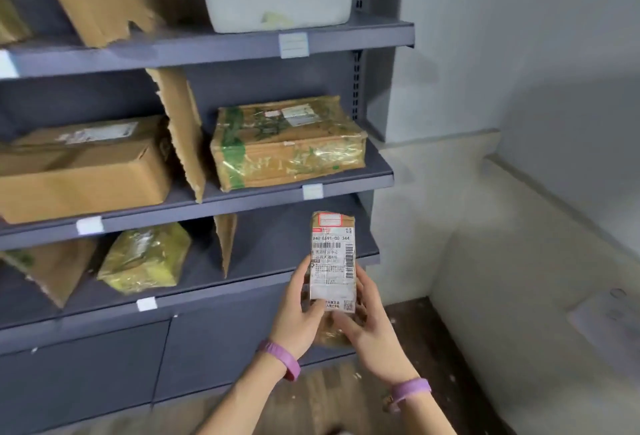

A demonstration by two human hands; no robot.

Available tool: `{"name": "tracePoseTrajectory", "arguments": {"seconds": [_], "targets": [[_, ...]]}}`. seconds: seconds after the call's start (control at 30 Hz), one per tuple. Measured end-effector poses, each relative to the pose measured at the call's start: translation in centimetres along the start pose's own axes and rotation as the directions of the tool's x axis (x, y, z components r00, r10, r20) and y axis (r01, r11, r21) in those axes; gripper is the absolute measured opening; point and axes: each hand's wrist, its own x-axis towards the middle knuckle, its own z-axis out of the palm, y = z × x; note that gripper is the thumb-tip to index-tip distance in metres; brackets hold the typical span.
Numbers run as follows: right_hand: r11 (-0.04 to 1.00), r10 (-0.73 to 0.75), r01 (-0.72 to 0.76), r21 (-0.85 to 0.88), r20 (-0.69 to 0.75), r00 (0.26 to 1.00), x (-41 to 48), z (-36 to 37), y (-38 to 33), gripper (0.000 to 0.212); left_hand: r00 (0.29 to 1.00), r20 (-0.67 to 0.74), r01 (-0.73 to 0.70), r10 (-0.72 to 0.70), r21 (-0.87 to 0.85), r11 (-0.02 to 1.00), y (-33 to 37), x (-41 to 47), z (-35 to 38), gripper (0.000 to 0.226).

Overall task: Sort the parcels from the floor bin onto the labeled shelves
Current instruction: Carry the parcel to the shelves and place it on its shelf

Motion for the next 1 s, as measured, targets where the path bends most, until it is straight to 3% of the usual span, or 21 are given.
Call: {"name": "tracePoseTrajectory", "arguments": {"seconds": [0.2, 0.5, 1.0], "targets": [[0.999, 0.036, -0.030, -0.035, 0.208, 0.977, -2.9, 8.1, 0.2, 0.069, 0.971, -0.216, 0.096, -0.098, -0.021, 0.995, -3.3, -7.3, -6.9, 0.065], [0.995, 0.075, -0.039, -0.089, 0.448, 0.891, -5.2, 20.6, -0.2, 0.068, 0.897, -0.397, 0.202, -0.194, -0.024, 0.979, -7.5, -15.0, -17.9, 0.063], [0.983, 0.162, -0.075, -0.166, 0.609, 0.776, -11.2, 50.1, 1.4, 0.075, 0.780, -0.544, 0.326, -0.308, -0.066, 0.943, -14.6, -28.6, -42.8, 0.060]]}}
